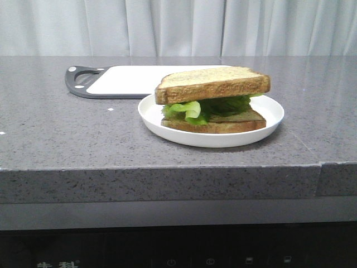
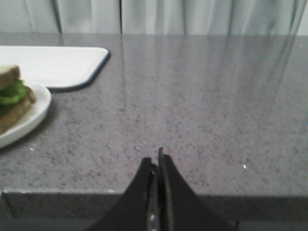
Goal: Left arm grabs bread, right arm adds lettuce
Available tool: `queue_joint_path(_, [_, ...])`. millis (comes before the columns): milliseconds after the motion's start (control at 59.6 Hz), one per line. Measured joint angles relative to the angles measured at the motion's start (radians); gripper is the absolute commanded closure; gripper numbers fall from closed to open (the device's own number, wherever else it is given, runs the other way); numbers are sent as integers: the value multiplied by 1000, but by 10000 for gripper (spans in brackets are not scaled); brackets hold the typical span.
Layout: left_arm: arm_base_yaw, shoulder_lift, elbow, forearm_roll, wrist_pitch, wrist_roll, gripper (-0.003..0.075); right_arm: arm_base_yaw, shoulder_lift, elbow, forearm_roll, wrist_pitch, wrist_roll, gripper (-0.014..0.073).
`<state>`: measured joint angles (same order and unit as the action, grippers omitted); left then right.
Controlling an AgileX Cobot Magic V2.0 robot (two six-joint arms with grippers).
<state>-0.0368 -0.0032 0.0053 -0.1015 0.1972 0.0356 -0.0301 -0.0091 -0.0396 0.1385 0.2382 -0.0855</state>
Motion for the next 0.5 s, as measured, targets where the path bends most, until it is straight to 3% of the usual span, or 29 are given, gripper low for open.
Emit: queue_joint_path(504, [0,0,0,0,0,0,741,-22,-1,66,2,-27,0,618])
